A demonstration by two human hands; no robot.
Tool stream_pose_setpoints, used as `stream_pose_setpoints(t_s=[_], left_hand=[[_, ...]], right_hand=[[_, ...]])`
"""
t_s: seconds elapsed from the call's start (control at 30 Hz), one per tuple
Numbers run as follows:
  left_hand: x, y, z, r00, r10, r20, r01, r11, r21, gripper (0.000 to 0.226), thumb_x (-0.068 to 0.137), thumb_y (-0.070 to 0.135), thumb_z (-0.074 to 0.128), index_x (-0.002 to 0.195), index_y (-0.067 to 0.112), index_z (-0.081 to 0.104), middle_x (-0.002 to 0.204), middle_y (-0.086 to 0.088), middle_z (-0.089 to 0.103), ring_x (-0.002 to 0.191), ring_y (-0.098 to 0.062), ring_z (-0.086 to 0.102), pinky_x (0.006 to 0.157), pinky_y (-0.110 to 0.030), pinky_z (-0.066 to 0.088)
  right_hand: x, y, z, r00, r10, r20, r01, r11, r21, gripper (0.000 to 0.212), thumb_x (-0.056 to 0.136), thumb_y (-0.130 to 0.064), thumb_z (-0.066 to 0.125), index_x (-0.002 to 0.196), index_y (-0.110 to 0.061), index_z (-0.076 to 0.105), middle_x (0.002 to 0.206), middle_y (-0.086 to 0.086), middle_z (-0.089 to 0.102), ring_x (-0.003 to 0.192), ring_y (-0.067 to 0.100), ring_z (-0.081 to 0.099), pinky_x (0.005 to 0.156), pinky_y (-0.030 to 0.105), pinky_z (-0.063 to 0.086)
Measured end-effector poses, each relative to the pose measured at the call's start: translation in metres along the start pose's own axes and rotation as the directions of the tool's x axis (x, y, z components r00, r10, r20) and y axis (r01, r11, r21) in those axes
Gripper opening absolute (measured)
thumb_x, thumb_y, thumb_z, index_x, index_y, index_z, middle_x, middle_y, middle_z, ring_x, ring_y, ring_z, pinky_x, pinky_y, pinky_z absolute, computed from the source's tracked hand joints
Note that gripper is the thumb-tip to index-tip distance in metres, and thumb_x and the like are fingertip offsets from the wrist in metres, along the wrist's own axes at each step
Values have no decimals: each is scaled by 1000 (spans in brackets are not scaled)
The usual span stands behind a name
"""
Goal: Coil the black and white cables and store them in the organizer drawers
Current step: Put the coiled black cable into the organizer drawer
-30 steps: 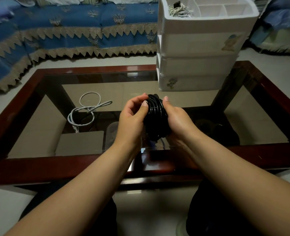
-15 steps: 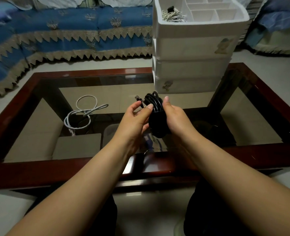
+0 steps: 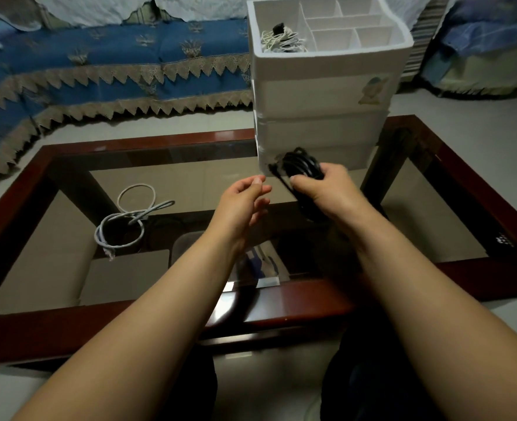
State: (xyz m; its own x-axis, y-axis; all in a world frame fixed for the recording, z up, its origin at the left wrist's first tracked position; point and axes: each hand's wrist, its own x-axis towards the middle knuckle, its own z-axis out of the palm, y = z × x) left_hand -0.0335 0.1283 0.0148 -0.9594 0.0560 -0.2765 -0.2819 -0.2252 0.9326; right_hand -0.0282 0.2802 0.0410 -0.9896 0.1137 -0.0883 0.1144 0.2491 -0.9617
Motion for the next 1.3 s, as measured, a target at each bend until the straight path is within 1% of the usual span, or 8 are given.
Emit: stream_pose_setpoints(t_s=[0.1,0.17,0.33,0.5,0.73,0.97,1.13,1.3], left_hand=[[20,10,7,998,-46,36,48,996,-72,33,98,26,49,130,16,53,116,-1,64,107,-17,60,88,-28,48],[35,18,14,993,-78,89,90,987,-132,43,98,32,48,138,16,46,128,-2,60,119,-19,55,91,-30,44],[66,35,36,975,-122,188,170,951,-260,59,96,39,50,147,16,31,146,-14,43,136,-28,40,111,-38,29],[94,37,54,951,-213,226,294,852,-434,71,95,39,51,151,8,19,153,-23,27,142,-34,28,117,-40,23],[115,24,79,944,-267,193,328,719,-613,93,84,64,54,149,6,20,150,-24,31,138,-34,34,114,-42,29],[109,14,91,954,-275,120,288,725,-626,86,84,62,56,145,8,29,134,-19,50,101,-27,60,79,-33,51],[107,23,94,942,-257,217,336,753,-567,82,89,56,53,149,7,25,147,-19,40,125,-30,52,98,-41,46],[109,27,96,945,-188,268,320,709,-628,90,87,63,50,151,11,14,150,-20,36,123,-30,55,97,-40,47]], right_hand=[[18,-4,-27,995,-37,-96,25,992,-124,18,84,-28,69,97,-17,62,86,6,67,83,26,67,78,45,57],[26,-8,-42,980,-141,-141,85,934,-347,37,83,-41,68,107,-16,58,94,5,66,87,24,65,76,45,56],[47,-19,-57,862,-456,-224,74,548,-833,59,84,-52,62,126,-12,49,118,12,61,115,32,51,104,43,29],[67,-8,-54,829,-518,-211,83,486,-870,56,85,-49,61,129,-18,48,119,5,63,118,29,49,109,47,20],[74,3,-59,795,-571,-206,105,464,-879,49,85,-48,61,122,-18,53,115,3,64,117,27,49,111,45,17],[74,-1,-70,830,-529,-179,144,512,-847,60,87,-54,54,135,-20,45,126,3,58,123,25,45,110,46,17],[75,-6,-75,842,-504,-193,127,533,-837,62,88,-54,53,140,-21,41,132,4,55,127,25,42,110,47,17],[74,-4,-76,843,-504,-188,136,538,-832,64,88,-54,53,141,-21,39,133,3,54,128,25,41,111,48,15]])
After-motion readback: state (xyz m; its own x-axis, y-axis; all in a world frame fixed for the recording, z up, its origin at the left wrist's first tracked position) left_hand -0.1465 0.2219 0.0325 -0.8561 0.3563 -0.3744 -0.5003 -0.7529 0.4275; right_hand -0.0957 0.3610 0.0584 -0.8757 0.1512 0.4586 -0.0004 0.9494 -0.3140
